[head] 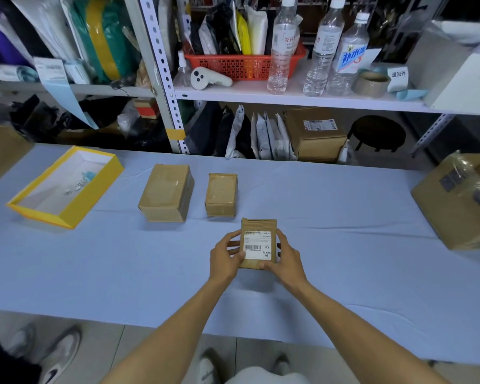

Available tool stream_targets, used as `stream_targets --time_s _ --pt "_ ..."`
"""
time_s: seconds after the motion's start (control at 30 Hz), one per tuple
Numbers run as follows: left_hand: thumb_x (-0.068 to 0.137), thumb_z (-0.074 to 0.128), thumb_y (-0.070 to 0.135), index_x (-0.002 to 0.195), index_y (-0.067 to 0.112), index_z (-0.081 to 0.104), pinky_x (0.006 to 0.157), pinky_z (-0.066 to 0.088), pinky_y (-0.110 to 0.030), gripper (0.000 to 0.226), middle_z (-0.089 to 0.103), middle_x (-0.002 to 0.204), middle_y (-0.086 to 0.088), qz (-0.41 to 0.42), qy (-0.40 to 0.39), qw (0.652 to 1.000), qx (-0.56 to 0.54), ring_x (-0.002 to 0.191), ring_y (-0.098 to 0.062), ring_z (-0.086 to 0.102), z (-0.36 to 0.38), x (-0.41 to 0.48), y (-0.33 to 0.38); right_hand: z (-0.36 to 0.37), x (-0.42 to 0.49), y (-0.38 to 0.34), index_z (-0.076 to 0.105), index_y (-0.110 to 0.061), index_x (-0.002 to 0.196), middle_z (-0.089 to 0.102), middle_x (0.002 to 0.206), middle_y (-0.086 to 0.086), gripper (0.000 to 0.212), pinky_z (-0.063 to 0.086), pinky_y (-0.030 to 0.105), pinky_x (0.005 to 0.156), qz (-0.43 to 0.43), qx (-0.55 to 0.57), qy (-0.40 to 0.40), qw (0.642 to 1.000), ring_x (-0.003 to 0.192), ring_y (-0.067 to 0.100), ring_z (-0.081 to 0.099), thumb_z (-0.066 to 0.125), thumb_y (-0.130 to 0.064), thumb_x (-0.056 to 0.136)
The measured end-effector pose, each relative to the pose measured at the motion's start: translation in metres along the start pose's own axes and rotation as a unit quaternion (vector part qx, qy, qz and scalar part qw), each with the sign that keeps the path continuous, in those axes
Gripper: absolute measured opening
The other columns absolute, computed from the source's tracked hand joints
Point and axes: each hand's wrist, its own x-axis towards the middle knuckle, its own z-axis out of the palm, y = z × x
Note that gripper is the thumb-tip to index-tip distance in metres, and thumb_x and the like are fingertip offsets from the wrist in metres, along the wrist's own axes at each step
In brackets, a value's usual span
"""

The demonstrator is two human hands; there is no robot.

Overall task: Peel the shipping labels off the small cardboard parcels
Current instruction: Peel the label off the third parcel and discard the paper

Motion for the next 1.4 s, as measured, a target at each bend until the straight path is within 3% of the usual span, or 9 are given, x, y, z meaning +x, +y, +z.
stream_targets --time_s 0.1,0.23,0.4,0.57,0.8,1.07,1.2,1.3,1.4 --pt "0.084 0.063 0.0 0.126 0.031 0.055 0.071 0.056 -0.019 0.053 0.067 0.107 -0.004 0.014 -0.005 1.0 0.008 0.097 -0.018 0.066 -0.001 -0.004 -0.009 0.002 -0.002 -0.006 0.032 -0.041 0.126 0.063 0.104 -0.01 0.081 0.057 0.025 0.073 0.006 0.001 -0.036 0.999 0.095 0.012 0.061 0.078 -0.02 0.061" --pt "0.085 0.063 0.001 0.13 0.03 0.054 0.071 0.055 -0.017 0.054 0.067 0.107 -0.003 0.018 -0.003 1.0 0.018 0.097 -0.018 0.065 -0.001 -0.003 -0.011 -0.001 0.002 -0.001 0.03 -0.041 0.13 0.062 0.105 -0.01 0.087 0.053 0.018 0.07 0.003 -0.009 -0.05 0.999 0.104 0.018 0.062 0.073 0.006 0.07" --pt "0.088 0.064 0.016 0.128 0.029 0.056 0.077 0.057 -0.026 0.042 0.066 0.104 0.003 0.041 0.054 0.997 0.03 0.093 -0.013 0.065 0.001 -0.007 -0.009 0.01 -0.002 0.0 0.026 -0.035 0.143 0.062 0.11 -0.01 0.095 0.059 0.031 0.079 0.005 0.0 -0.041 0.999 0.105 0.018 0.062 0.073 0.003 0.07" --pt "0.088 0.065 0.025 0.116 0.02 0.067 0.083 0.051 -0.021 0.028 0.068 0.115 0.003 0.027 0.088 0.994 0.065 0.097 -0.007 0.064 0.008 -0.003 -0.004 0.014 -0.001 0.005 0.025 -0.036 0.145 0.064 0.103 -0.009 0.098 0.059 0.041 0.082 0.021 0.006 -0.03 0.999 0.099 0.019 0.065 0.075 0.0 0.069" --pt "0.086 0.068 0.027 0.094 0.019 0.071 0.058 0.037 -0.006 0.012 0.071 0.095 0.005 -0.024 0.144 0.984 0.107 0.079 -0.008 0.063 0.007 0.002 0.013 0.015 -0.001 0.001 0.02 -0.034 0.148 0.062 0.106 -0.006 0.103 0.06 0.035 0.079 0.02 -0.024 -0.04 0.999 0.1 0.019 0.065 0.077 0.001 0.07" --pt "0.088 0.065 0.017 0.088 0.013 0.066 0.079 0.053 -0.03 0.004 0.064 0.102 0.0 -0.008 0.153 0.984 0.091 0.086 -0.016 0.065 0.003 0.007 0.008 0.026 -0.001 -0.001 0.023 -0.032 0.144 0.064 0.108 -0.003 0.097 0.061 0.037 0.076 0.028 -0.032 -0.044 0.998 0.097 0.018 0.065 0.077 -0.003 0.069" --pt "0.088 0.065 0.02 0.085 0.017 0.068 0.079 0.054 -0.034 0.005 0.068 0.096 0.002 -0.017 0.144 0.984 0.102 0.084 -0.016 0.065 -0.002 0.01 0.01 0.033 -0.001 -0.002 -0.004 -0.043 0.149 0.059 0.117 0.0 0.124 0.061 0.032 0.069 0.021 -0.061 -0.056 0.996 0.099 0.017 0.063 0.077 -0.005 0.064" --pt "0.087 0.066 0.022 0.088 0.014 0.07 0.074 0.05 -0.027 0.009 0.069 0.094 0.002 -0.029 0.131 0.985 0.105 0.082 -0.014 0.063 -0.005 0.011 0.012 0.031 -0.005 -0.001 -0.011 -0.063 0.138 0.057 0.121 -0.001 0.125 0.06 0.025 0.066 -0.005 -0.059 -0.048 0.997 0.1 0.015 0.062 0.073 -0.001 0.069" --pt "0.086 0.067 0.023 0.086 0.014 0.071 0.071 0.052 -0.026 0.01 0.07 0.091 0.001 -0.032 0.11 0.989 0.096 0.083 -0.015 0.066 -0.009 0.012 0.012 0.024 -0.005 0.0 -0.017 -0.061 0.133 0.057 0.123 0.0 0.123 0.055 0.016 0.064 -0.019 -0.077 -0.054 0.995 0.098 0.015 0.061 0.072 -0.001 0.072"
